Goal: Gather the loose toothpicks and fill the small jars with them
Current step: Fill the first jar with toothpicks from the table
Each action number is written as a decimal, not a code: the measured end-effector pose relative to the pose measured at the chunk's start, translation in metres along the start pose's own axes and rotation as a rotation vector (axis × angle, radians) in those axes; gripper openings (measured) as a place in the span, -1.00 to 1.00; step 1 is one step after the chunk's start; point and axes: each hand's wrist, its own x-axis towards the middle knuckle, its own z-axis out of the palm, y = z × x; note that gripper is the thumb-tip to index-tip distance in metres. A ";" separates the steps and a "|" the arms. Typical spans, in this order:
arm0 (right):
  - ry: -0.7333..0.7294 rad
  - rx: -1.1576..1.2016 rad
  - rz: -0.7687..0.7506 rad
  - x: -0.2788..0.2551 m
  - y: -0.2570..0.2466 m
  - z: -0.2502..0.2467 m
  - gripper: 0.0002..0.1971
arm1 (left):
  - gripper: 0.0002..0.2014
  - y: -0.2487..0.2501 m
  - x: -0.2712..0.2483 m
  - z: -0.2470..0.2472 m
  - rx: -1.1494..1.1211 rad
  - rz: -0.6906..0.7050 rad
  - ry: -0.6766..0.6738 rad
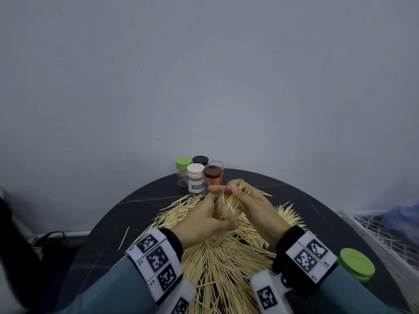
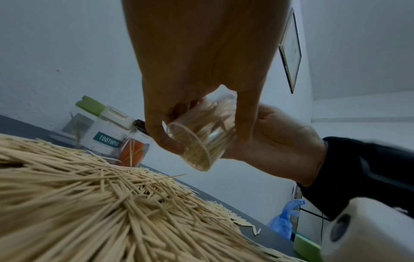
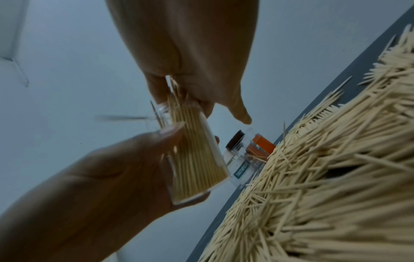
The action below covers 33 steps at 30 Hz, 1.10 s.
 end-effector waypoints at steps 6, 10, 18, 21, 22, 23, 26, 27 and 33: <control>0.101 0.030 -0.061 0.001 0.001 0.001 -0.80 | -0.50 0.003 0.000 0.001 -0.041 -0.026 -0.025; 0.125 -0.015 -0.033 0.001 0.001 0.000 -0.76 | -0.56 0.006 -0.001 0.002 -0.051 -0.041 -0.038; 0.050 -0.094 -0.014 0.001 -0.002 -0.006 -0.67 | -0.69 0.009 -0.004 0.001 -0.016 -0.046 -0.047; 0.040 -0.101 -0.028 0.001 -0.001 -0.004 -0.59 | -0.69 0.009 -0.004 0.001 -0.039 -0.049 -0.038; 0.027 -0.123 -0.016 0.001 0.000 -0.003 -0.59 | -0.69 0.008 -0.003 0.001 -0.045 -0.052 -0.032; 0.014 -0.153 0.009 0.001 0.000 -0.002 -0.60 | -0.70 0.007 -0.003 0.000 -0.051 -0.055 -0.024; -0.008 -0.215 0.064 -0.003 -0.005 0.000 -0.57 | -0.75 0.006 -0.002 -0.001 -0.070 -0.068 0.001; -0.019 -0.223 0.053 -0.004 -0.006 -0.001 -0.54 | -0.75 0.006 -0.001 -0.002 -0.078 -0.069 0.006; -0.187 -0.265 -0.008 -0.001 -0.005 -0.009 -0.49 | -0.64 0.003 0.000 -0.004 -0.081 -0.083 0.043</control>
